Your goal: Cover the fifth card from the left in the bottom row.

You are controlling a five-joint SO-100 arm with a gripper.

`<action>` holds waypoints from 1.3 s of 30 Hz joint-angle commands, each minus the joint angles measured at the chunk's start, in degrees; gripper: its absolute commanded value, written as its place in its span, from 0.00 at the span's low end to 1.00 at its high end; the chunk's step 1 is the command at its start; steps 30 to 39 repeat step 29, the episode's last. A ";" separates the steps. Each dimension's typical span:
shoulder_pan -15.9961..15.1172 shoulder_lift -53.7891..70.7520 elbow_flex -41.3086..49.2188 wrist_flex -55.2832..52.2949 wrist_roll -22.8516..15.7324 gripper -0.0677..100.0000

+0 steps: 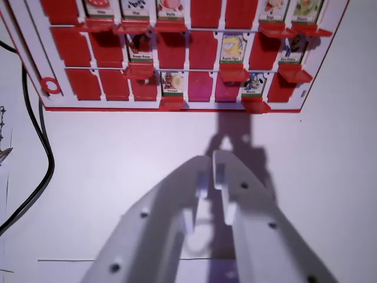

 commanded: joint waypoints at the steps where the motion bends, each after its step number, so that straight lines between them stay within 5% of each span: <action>1: -1.05 7.82 -3.25 -0.62 -2.72 0.00; 23: -1.14 6.68 -23.29 16.35 -2.46 0.00; 39: -2.20 7.12 -22.85 16.35 -1.76 0.00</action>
